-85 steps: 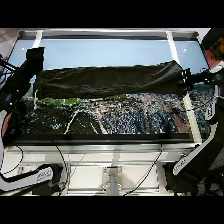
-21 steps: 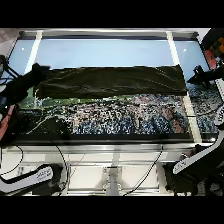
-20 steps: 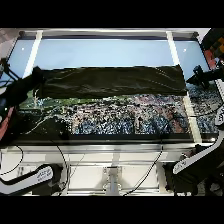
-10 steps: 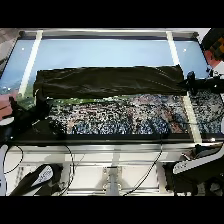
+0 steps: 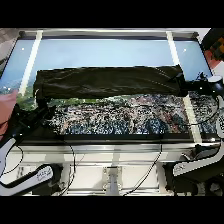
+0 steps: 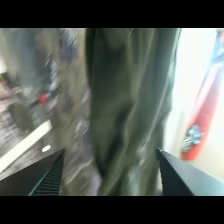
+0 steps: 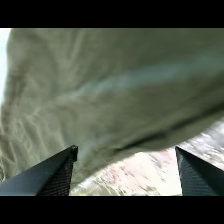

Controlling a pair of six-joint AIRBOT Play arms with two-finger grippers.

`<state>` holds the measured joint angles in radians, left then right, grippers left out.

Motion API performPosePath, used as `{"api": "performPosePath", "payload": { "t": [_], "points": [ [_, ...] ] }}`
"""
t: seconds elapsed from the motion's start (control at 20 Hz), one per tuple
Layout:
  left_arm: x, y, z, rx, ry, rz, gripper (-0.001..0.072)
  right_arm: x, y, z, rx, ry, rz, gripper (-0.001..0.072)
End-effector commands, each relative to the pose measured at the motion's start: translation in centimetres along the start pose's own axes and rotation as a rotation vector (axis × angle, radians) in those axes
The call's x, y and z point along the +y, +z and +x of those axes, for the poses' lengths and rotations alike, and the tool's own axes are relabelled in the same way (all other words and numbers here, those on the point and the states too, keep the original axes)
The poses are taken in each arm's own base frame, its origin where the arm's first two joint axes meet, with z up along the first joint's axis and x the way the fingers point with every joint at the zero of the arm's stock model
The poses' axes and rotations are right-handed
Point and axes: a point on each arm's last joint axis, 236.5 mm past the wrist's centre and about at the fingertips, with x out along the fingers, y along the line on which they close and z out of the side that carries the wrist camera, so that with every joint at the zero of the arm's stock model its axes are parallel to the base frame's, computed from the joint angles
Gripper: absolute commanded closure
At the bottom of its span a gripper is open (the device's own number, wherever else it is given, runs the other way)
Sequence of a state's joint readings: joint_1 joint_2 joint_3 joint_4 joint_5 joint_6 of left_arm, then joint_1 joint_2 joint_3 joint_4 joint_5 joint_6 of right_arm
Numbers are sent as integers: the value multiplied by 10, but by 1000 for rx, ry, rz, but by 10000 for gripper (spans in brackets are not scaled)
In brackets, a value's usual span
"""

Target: Fold the clothes and pants, and hang the long-sleeved shirts on hangers.

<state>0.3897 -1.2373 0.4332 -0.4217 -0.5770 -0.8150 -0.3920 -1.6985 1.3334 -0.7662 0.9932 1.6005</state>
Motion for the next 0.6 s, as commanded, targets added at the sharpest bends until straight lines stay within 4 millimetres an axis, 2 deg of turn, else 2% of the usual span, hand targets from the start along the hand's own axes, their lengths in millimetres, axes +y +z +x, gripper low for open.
{"api": "performPosePath", "payload": {
  "t": [0.0, 0.15, 0.25, 0.4, 0.55],
  "points": [
    [-19, 20, 16, -64, -96, 25, 125, 9, -1, 14, -32, -6, 15, 36],
    [-30, 25, 36, -54, -100, 59, 125, 9, -3, 14, -24, -7, 27, 36],
    [-32, 21, 54, -27, -97, 67, 125, 10, -7, 15, -7, -4, 35, 36],
    [-26, 3, 77, 25, -77, 79, 124, 12, -16, 14, 30, 1, 61, 36],
    [-20, 1, 82, 33, -63, 76, 125, 11, -21, 14, 50, -3, 63, 36]
  ]
}}
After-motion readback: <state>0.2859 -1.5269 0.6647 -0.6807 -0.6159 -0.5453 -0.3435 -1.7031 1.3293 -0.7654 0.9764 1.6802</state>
